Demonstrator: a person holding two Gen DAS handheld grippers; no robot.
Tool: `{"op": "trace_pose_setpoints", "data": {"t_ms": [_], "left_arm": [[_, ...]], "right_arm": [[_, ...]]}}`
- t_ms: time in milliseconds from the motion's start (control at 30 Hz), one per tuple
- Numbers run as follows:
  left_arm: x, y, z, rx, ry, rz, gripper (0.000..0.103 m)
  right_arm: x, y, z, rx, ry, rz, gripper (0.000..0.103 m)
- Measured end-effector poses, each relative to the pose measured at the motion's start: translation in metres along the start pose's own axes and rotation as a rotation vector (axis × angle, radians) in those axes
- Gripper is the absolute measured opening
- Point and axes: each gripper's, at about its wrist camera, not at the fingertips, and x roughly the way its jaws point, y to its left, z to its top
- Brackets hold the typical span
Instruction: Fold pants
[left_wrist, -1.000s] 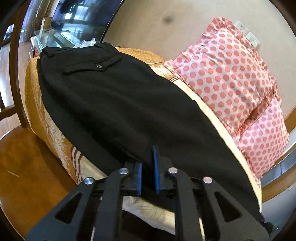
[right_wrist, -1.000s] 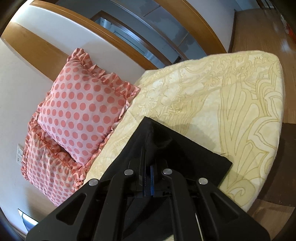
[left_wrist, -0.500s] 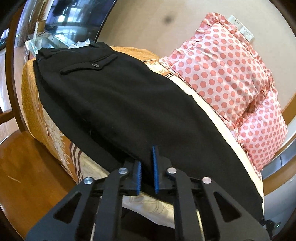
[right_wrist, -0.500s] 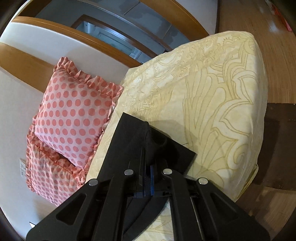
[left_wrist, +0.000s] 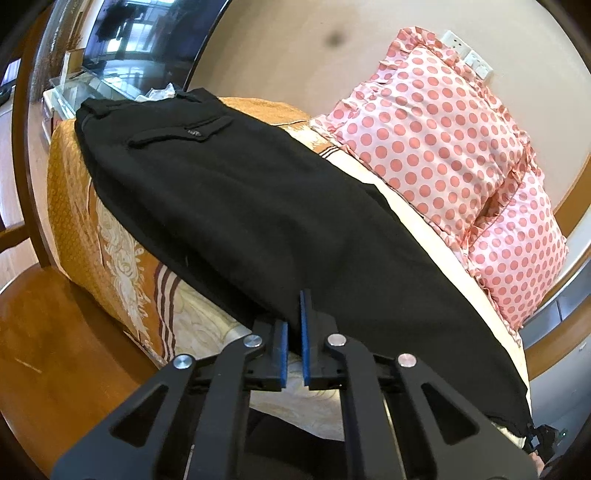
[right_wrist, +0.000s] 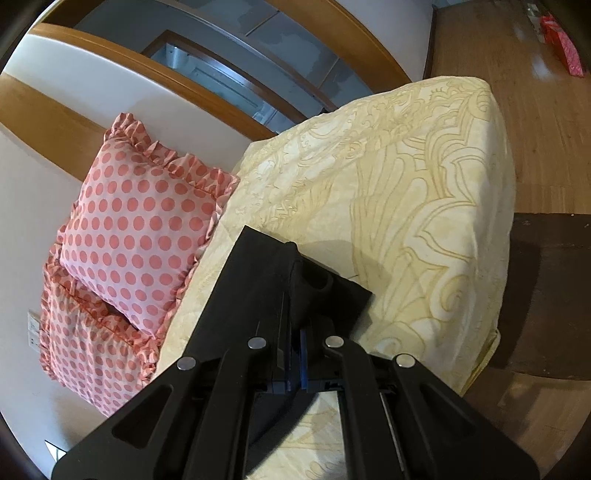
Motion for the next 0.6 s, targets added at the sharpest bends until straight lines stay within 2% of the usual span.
{"op": "trace_pose_setpoints", "data": {"t_ms": [133, 333, 433, 533, 567, 600], "left_arm": [[-0.002, -0.005, 0.003, 0.043, -0.013, 0.004, 0.005], [0.003, 0.000, 0.005, 0.035, 0.023, -0.014, 0.004], [0.004, -0.001, 0.004, 0.046, 0.032, -0.011, 0.005], [-0.002, 0.003, 0.003, 0.057, 0.031, -0.023, 0.013], [-0.005, 0.004, 0.003, 0.057, 0.030, -0.024, 0.019], [-0.011, 0.006, 0.003, 0.061, 0.019, -0.013, 0.023]], "right_arm": [[-0.003, 0.005, 0.000, -0.029, -0.005, -0.014, 0.003], [-0.006, 0.001, -0.003, -0.018, 0.006, -0.024, 0.003], [-0.004, 0.002, -0.003, -0.059, 0.008, -0.049, 0.004], [-0.008, 0.002, -0.001, -0.077, 0.006, -0.088, 0.008], [-0.010, 0.003, 0.000, -0.081, 0.005, -0.097, 0.010], [-0.013, 0.007, 0.002, -0.100, -0.008, -0.128, 0.019]]}}
